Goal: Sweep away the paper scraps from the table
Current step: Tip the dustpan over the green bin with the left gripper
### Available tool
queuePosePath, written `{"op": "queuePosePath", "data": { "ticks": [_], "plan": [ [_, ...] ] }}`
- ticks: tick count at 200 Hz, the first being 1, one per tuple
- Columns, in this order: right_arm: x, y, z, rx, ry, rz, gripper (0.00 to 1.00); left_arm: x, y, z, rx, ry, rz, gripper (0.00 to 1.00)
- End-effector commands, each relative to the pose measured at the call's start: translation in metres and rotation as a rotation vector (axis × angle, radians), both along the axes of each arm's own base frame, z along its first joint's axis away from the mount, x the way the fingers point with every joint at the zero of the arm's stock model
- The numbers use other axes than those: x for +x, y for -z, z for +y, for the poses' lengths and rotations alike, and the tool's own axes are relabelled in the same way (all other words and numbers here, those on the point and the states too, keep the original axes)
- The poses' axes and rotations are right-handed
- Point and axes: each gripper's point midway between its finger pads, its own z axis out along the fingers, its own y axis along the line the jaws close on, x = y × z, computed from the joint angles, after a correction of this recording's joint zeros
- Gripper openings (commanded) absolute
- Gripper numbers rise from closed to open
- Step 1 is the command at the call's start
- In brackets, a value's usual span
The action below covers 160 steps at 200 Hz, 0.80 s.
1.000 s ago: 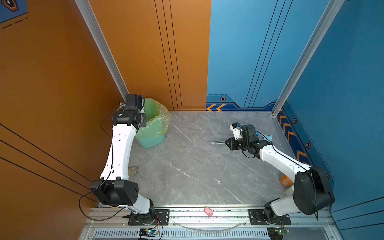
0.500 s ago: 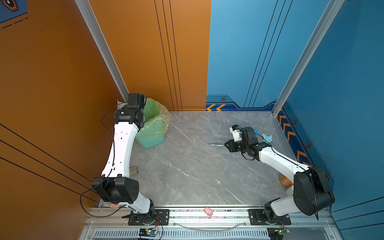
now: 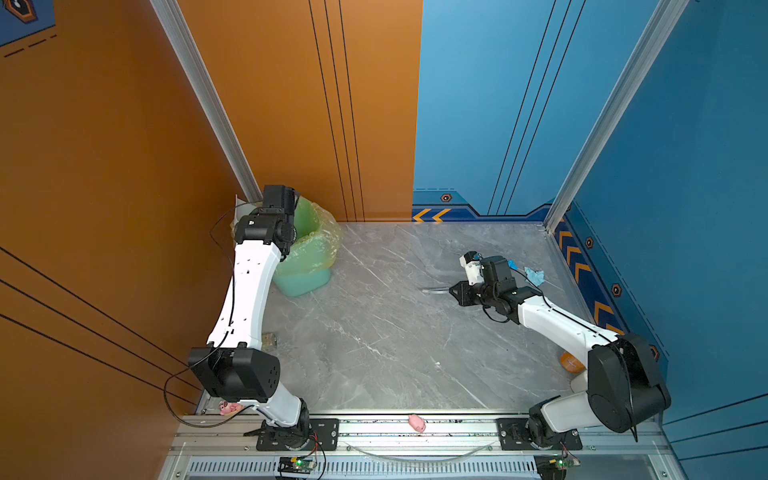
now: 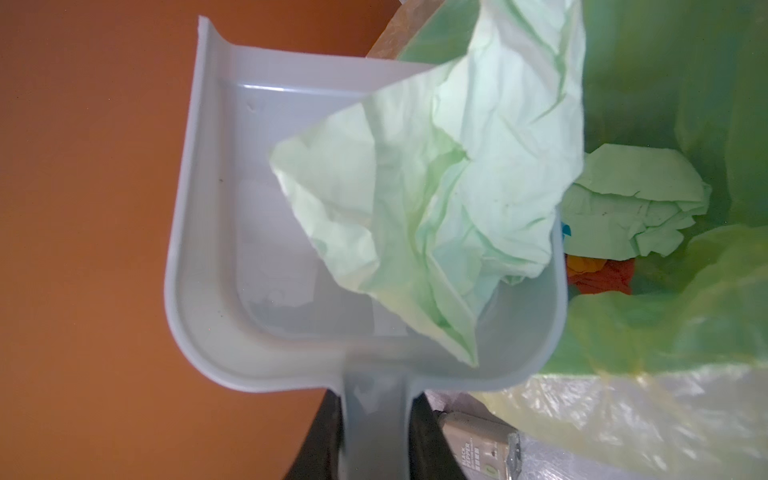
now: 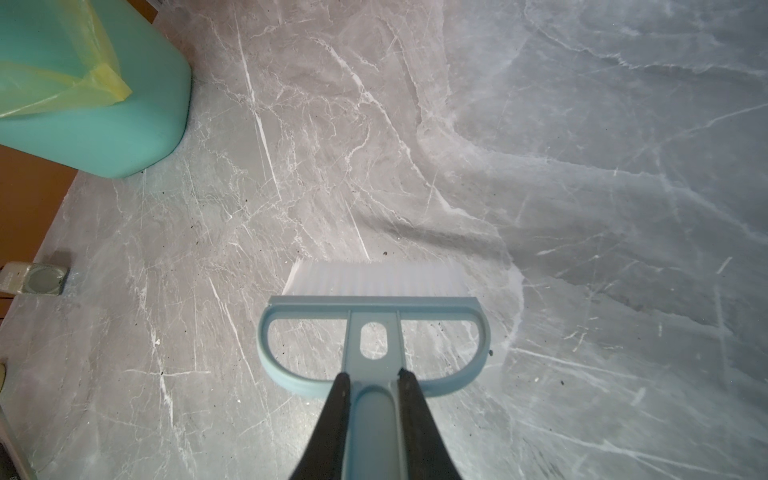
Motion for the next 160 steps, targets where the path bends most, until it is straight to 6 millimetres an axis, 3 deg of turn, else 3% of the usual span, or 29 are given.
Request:
{"op": "queuePosePath", "data": {
  "ticks": [1,160],
  "plan": [
    [0.002,-0.008,-0.001,0.009,0.023,-0.035,0.00,-0.002,-0.011,0.003,0.088,-0.004,0.036,0.00],
    [-0.002,-0.006,-0.004,0.008,0.023,-0.045,0.00,0.003,-0.022,0.002,0.313,0.017,0.183,0.00]
  ]
}}
